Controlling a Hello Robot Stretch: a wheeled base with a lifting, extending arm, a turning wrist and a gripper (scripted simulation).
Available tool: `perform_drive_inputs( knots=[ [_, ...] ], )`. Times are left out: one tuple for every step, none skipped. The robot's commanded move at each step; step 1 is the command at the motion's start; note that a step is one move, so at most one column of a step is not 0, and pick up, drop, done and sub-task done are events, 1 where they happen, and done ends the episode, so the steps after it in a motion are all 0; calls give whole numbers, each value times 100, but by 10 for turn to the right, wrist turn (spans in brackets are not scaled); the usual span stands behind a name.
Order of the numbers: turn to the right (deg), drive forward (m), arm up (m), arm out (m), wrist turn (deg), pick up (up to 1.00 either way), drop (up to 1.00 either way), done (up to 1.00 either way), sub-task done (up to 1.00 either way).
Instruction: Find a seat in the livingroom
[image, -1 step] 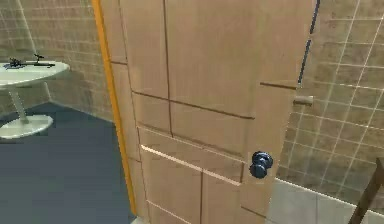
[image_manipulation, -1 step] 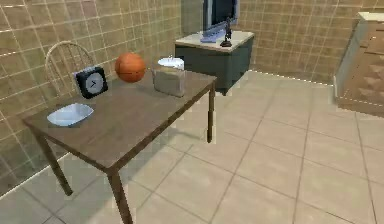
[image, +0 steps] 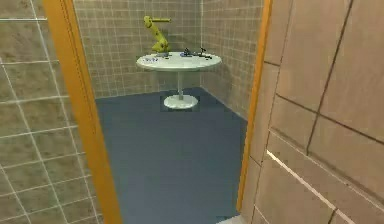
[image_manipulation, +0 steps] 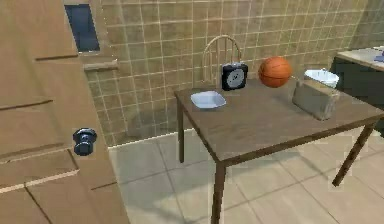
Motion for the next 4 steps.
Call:
perform_drive_inputs(
  knots=[
    [0, 90, 0, 0, 0, 0, 0, 0, 0],
    [-330, 0, 0, 0, 0, 0, 0, 0, 0],
    [0, 5, 0, 0, 0, 0, 0, 0, 0],
    [30, 0, 0, 0, 0, 0, 0, 0, 0]
  ],
)
